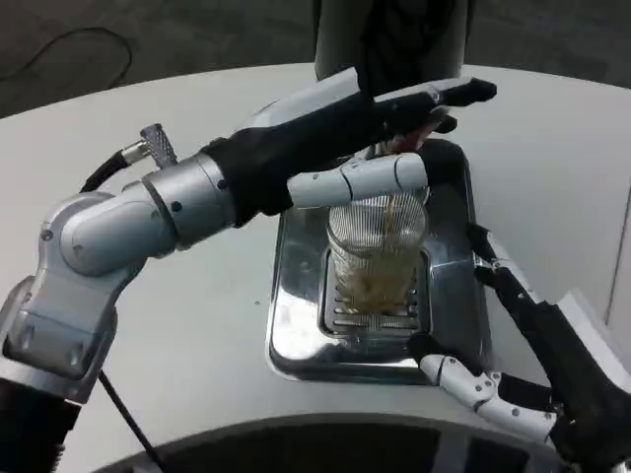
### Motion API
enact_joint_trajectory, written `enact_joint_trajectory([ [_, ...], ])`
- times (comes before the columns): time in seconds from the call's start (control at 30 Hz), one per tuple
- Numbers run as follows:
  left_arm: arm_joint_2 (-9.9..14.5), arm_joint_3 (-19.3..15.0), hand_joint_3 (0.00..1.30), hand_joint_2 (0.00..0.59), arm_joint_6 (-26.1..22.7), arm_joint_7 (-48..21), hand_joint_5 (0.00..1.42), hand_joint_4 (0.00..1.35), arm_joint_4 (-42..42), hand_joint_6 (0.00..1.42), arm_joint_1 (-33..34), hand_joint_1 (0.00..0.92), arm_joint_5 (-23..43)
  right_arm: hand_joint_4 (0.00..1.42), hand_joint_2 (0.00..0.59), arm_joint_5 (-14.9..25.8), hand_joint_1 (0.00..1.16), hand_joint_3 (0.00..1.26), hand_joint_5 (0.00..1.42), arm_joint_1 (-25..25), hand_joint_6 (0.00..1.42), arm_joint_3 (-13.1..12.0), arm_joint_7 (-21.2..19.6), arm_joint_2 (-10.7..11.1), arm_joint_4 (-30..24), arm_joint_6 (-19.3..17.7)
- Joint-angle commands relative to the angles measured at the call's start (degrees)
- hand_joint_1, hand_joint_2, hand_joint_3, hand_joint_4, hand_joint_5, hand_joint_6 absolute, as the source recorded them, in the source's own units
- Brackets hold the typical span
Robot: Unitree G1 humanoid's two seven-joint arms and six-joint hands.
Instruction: Grasp the cup under the faucet to collect the drink, then remove the cup.
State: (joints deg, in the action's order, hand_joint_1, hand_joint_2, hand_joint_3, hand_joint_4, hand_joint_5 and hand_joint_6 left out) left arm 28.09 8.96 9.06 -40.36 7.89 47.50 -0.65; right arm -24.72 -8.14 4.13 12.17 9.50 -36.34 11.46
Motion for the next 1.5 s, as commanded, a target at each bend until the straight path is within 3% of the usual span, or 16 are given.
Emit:
enact_joint_trajectory([
  [0.03,0.57,0.8,0.09,0.139,-0.02,-0.83,0.1,0.01,0.75,0.04,-1.85,0.0,-1.4,0.0,0.262,1.15,0.64,0.0,0.06,2.35,0.0,0.52,-1.92,-0.11,3.47,-1.95],
  [0.6,1.23,0.04,0.1,0.14,0.51,-0.89,0.11,0.02,0.81,0.05,-1.46,0.0,-1.27,0.0,0.253,5.95,0.66,0.02,0.06,10.46,0.0,-1.25,-5.99,0.66,17.28,-8.51],
  [1.5,2.75,-1.07,0.11,0.139,0.96,-1.53,0.12,0.03,0.74,0.06,-1.38,0.0,-0.79,0.01,0.246,11.12,0.67,0.04,0.09,21.65,0.0,-3.07,-8.02,1.63,34.51,-13.36],
])
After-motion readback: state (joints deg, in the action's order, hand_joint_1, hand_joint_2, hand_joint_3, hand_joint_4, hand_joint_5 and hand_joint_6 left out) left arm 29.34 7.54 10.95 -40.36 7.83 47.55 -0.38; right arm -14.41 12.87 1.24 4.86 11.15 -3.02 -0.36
